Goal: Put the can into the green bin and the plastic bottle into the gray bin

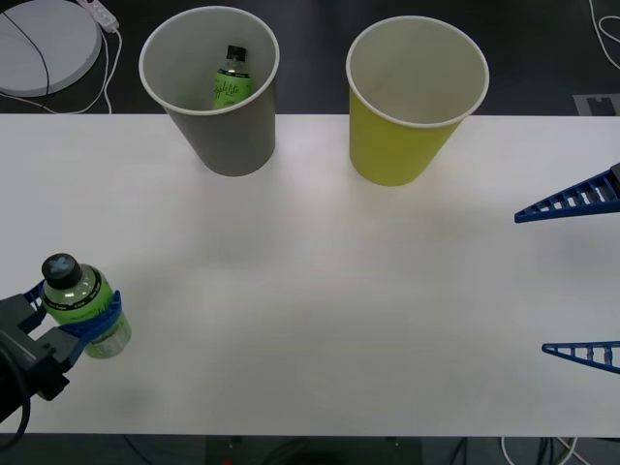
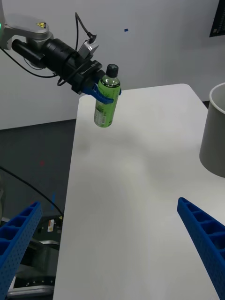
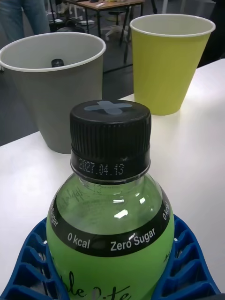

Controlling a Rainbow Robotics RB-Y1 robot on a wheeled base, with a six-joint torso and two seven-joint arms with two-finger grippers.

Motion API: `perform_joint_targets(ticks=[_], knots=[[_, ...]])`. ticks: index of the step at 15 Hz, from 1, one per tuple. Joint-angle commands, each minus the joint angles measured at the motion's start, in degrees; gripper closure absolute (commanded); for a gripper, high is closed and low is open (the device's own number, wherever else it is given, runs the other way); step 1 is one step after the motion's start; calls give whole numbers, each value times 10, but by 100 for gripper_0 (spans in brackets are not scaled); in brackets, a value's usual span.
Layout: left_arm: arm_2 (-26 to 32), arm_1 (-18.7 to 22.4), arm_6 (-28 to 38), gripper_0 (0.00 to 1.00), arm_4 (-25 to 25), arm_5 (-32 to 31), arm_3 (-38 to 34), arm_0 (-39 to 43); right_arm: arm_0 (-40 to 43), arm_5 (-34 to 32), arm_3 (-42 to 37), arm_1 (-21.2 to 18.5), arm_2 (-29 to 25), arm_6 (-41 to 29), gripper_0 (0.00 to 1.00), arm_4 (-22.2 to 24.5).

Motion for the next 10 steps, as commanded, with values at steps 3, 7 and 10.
perform_joint_targets(ticks=[3, 7, 10], knots=[[35, 1, 145, 100, -99, 0, -48, 0, 0, 0, 0, 0, 0, 0, 0, 0], [70, 11, 255, 100, -176, -32, -74, -15, 0, 0, 0, 0, 0, 0, 0, 0], [101, 30, 318, 100, -210, -79, -80, -38, 0, 0, 0, 0, 0, 0, 0, 0]])
